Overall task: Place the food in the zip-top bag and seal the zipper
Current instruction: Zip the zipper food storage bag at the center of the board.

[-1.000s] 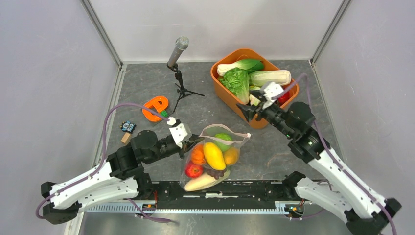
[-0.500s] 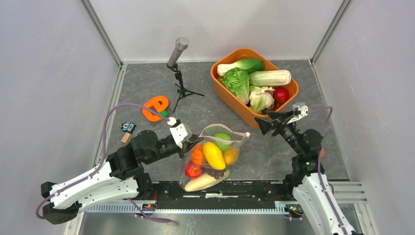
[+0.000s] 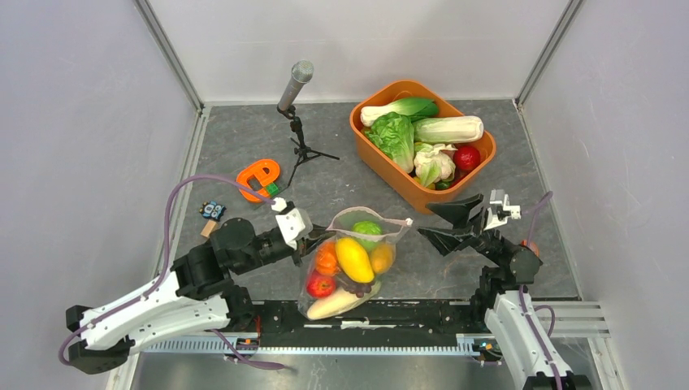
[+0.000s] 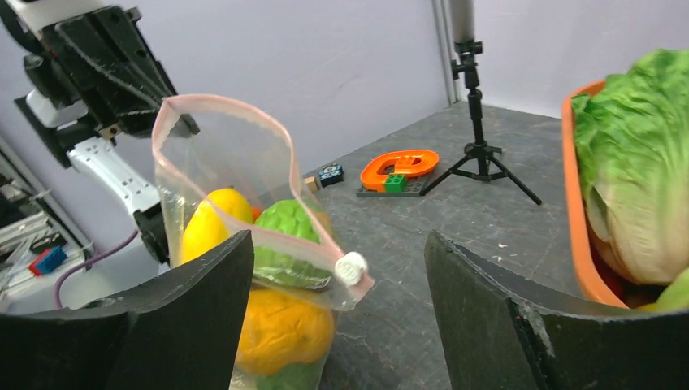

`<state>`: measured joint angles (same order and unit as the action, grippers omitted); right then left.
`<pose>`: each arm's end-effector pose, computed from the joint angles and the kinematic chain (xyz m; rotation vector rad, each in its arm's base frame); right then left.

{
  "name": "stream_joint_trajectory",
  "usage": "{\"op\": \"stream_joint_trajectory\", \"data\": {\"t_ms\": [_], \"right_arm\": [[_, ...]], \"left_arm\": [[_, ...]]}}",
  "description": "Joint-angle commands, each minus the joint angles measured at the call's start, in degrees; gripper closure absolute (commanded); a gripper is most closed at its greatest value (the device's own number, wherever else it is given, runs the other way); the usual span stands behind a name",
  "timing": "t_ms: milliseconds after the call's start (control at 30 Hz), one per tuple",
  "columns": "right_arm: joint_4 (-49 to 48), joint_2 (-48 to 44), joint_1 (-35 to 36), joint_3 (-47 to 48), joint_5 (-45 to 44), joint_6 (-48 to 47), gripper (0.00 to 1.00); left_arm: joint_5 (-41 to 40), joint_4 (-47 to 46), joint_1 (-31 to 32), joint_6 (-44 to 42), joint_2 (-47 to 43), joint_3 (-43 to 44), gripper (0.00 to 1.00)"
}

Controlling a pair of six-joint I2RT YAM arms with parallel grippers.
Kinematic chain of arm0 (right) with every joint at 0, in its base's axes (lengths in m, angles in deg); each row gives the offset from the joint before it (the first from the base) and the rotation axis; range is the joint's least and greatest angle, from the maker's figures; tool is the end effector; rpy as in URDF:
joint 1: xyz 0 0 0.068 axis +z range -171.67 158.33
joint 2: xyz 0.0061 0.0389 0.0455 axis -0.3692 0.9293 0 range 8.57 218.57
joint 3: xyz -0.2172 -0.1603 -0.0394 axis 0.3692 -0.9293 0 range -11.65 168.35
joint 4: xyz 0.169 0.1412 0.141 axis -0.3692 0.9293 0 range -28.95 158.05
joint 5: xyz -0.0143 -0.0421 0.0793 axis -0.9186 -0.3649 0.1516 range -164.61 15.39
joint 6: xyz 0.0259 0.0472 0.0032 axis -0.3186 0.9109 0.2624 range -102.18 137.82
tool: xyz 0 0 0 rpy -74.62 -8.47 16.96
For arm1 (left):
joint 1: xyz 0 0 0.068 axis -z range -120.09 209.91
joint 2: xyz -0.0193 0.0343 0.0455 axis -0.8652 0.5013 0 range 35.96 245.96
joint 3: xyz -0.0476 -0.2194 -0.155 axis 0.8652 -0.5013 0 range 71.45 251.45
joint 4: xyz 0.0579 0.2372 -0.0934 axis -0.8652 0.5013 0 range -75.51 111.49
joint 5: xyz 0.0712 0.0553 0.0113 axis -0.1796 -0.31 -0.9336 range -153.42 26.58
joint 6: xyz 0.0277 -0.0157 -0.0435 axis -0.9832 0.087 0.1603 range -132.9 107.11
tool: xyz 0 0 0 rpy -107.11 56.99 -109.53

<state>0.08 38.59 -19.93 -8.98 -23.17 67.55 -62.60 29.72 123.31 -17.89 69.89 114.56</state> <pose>0.1158 0.0314 0.2395 -0.4045 1.2483 1.2143 0.0632 -0.1273 0.3476 0.9855 1.4302 -0.7733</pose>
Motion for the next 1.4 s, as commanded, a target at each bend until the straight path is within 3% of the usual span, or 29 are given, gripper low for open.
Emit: {"op": "stream_joint_trajectory", "data": {"t_ms": [0, 167, 333, 700, 767, 933, 1067, 1133, 1367], "right_arm": [[-7.60, 0.96, -0.15, -0.83, 6.79, 0.11, 0.18], [-13.05, 3.68, 0.12, -1.39, 12.80, 1.41, 0.16], [-14.17, 9.06, 4.28, -1.19, 10.57, -0.55, 0.16], [7.55, 13.60, 9.55, 1.88, 1.55, -21.98, 0.15], [7.61, 16.05, 9.99, 2.71, 2.66, -22.40, 0.15], [-5.72, 21.73, 11.97, 2.79, 5.34, -15.02, 0.16], [-8.27, 24.47, 15.64, 4.77, 7.17, -13.80, 0.22], [-15.04, 25.52, 16.45, 3.92, 8.14, -10.36, 0.25], [-31.59, 31.46, 16.51, 2.31, 9.83, 0.33, 0.46]], "left_arm": [[2.45, -3.07, 0.10, -1.39, -2.53, 1.03, 0.98], [3.60, -3.35, 0.06, -1.11, -2.69, 0.92, 0.98], [7.00, -3.61, 0.06, -0.50, -0.93, 1.84, 0.98], [10.48, -1.65, 0.09, 1.01, -0.06, 3.60, 0.98], [11.19, -1.60, 0.09, 1.21, -0.43, 3.56, 0.98], [12.00, -0.96, 0.08, 1.19, -0.03, 3.72, 0.98], [12.45, -0.54, 0.09, 1.33, 0.27, 4.13, 0.98], [12.19, -0.35, 0.11, 1.32, 0.04, 4.18, 0.98], [12.19, -0.32, 0.12, 1.26, -0.59, 4.12, 0.98]]}}
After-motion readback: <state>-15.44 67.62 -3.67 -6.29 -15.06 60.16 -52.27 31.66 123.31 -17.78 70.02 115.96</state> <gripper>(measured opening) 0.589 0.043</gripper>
